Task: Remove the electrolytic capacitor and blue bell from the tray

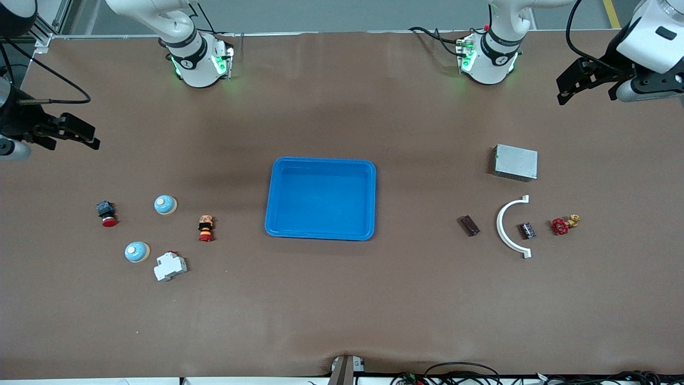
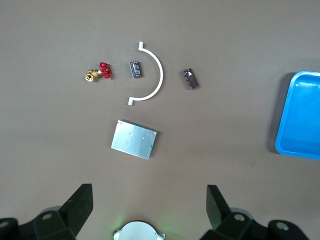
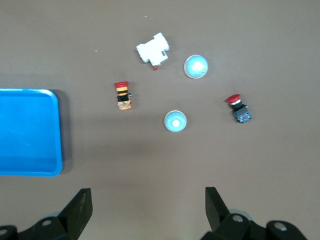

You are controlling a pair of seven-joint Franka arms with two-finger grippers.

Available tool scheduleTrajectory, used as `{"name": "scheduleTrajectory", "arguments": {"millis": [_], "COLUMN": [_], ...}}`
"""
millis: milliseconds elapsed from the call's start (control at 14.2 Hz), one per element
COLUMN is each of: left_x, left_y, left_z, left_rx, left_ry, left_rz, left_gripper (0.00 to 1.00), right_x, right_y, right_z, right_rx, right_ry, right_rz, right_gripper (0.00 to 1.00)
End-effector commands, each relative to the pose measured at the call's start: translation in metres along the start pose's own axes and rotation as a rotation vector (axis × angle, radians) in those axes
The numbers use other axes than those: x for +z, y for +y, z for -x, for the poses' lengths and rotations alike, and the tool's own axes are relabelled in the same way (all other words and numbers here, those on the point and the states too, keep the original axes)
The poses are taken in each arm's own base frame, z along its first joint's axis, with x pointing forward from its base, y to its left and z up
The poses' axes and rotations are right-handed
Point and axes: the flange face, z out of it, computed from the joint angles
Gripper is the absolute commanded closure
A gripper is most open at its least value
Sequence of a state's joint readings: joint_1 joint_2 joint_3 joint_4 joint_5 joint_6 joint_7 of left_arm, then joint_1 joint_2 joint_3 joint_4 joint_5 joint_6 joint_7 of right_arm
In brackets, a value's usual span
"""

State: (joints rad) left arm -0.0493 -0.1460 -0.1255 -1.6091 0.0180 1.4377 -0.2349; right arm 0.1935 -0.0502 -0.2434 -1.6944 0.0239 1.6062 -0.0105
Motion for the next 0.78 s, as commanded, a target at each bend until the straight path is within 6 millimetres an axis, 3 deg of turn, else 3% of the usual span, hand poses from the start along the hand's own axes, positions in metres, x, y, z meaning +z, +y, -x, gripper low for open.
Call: {"name": "scheduleTrajectory", "arguments": {"millis": [0,705], "left_x": [-0.010,-0.018], "left_y": [0.000,-0.004], "left_z": [0.007,0.009], "left_rx": [0.015,0.007], "left_ry": [0.002,0.004], "left_rz": [0.020,0.049], "left_gripper": [0.00,0.00], "right_x": [0.004,0.000], "right_y": [0.003,-0.013], "right_z": [-0.009,-0.014], "right_rx": [0.010,-0.011], "right_ry": [-0.011,-0.003], "right_rz": [0.013,0.023], "right_gripper": [0.00,0.00]}}
